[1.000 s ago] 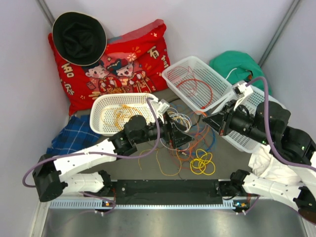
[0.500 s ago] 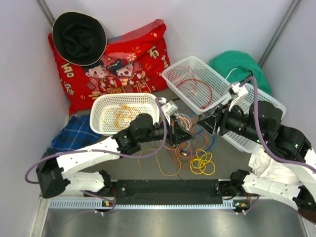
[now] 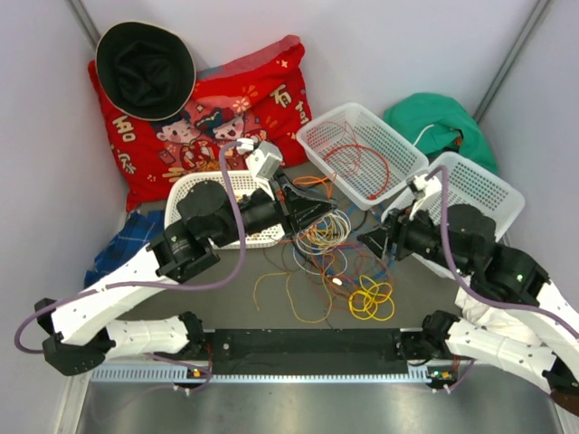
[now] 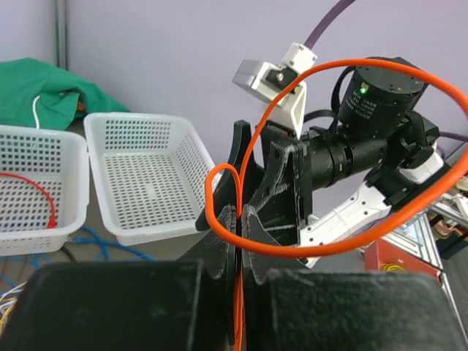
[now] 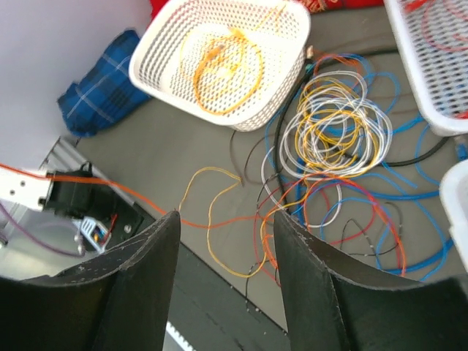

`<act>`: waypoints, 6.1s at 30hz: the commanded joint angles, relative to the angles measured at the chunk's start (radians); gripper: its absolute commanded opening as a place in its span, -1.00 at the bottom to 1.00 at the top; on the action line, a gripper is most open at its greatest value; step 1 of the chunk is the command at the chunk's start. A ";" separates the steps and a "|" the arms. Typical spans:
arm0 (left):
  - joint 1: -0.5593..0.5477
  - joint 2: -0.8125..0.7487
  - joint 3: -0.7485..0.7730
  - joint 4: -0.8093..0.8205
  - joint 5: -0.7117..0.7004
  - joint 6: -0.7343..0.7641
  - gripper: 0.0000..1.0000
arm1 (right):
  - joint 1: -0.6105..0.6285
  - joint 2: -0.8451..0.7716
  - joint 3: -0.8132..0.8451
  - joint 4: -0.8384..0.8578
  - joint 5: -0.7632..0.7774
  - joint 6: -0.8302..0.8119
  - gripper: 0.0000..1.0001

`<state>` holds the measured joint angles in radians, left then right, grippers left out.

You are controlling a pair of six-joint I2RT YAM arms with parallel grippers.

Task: Untangle the cables

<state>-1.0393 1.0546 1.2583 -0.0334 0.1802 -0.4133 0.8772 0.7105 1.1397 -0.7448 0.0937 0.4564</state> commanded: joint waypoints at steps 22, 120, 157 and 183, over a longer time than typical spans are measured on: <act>-0.001 0.102 0.159 -0.122 -0.102 0.088 -1.00 | 0.016 0.038 -0.431 0.704 -0.569 0.008 0.28; -0.001 -0.116 -0.732 0.026 -0.409 -0.372 0.97 | -0.541 0.935 0.678 0.372 0.060 -0.033 0.52; -0.018 -0.134 -0.720 0.006 -0.378 -0.547 0.84 | -0.288 0.388 -0.439 0.452 -0.063 -0.047 0.22; -0.019 -0.097 -0.715 0.038 -0.361 -0.524 0.83 | -0.222 0.488 -0.390 0.392 0.055 -0.030 -0.88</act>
<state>-1.0546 0.9981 0.5480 -0.0227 -0.1654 -0.9474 0.6460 1.2522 0.6598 -0.3908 0.1162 0.4213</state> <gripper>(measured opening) 0.917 0.186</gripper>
